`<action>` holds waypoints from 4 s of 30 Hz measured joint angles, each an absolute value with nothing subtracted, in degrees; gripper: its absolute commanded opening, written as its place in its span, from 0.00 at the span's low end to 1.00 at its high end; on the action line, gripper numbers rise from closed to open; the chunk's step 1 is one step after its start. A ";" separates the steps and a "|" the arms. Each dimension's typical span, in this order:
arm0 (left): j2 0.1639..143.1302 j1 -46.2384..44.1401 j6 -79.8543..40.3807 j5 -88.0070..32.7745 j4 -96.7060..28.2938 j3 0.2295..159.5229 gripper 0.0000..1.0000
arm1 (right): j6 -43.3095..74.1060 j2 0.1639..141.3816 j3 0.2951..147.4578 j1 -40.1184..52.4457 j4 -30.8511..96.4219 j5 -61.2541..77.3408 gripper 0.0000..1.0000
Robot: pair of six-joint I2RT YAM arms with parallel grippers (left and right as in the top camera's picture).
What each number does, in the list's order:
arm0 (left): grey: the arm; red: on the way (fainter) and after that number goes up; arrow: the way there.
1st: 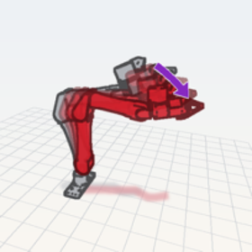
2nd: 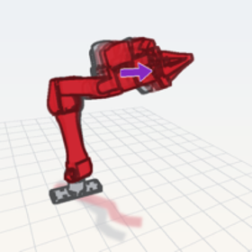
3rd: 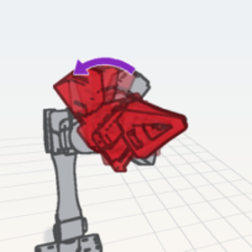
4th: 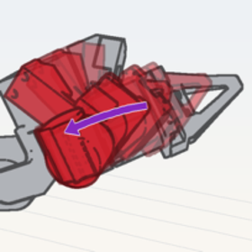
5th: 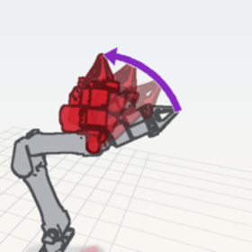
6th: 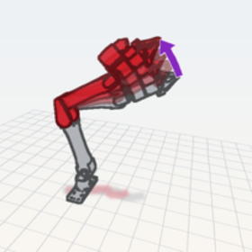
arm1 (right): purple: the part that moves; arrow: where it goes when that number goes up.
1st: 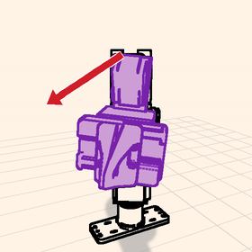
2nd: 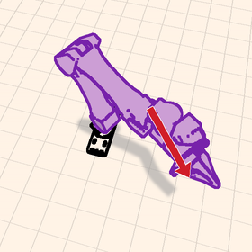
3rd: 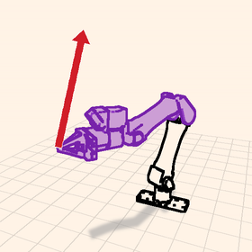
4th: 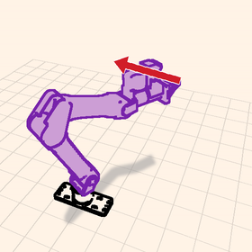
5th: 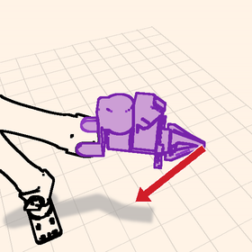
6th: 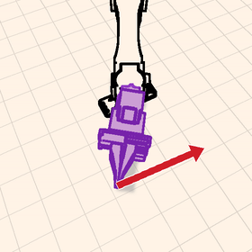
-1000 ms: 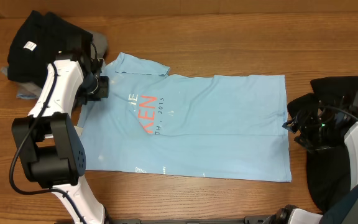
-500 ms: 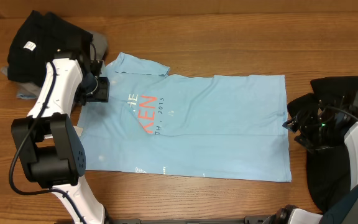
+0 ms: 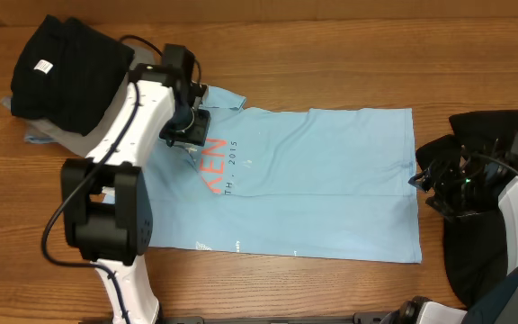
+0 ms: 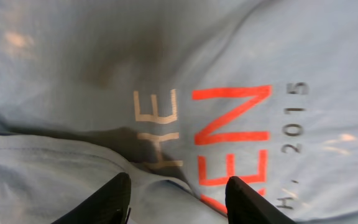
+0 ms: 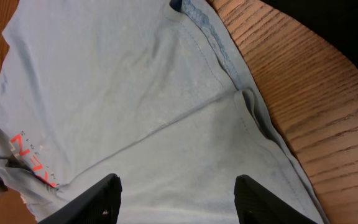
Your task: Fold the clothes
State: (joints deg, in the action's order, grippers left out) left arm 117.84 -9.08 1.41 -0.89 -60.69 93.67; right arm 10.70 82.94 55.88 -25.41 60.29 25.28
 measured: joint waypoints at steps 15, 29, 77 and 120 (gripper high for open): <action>122.69 -9.26 -0.62 6.70 -62.67 93.25 0.04 | 10.70 82.94 55.88 -25.39 60.69 25.30 0.62; 122.69 -7.75 -4.03 7.31 -69.41 96.55 0.04 | 10.70 82.94 55.88 -25.39 60.69 25.28 0.62; 119.90 -5.65 -9.08 4.51 -84.55 95.20 0.29 | 10.68 82.94 55.88 -25.41 60.01 25.28 0.63; 120.84 -9.04 -4.12 1.93 -65.91 87.83 0.04 | 10.68 82.94 55.88 -25.41 60.03 25.28 0.64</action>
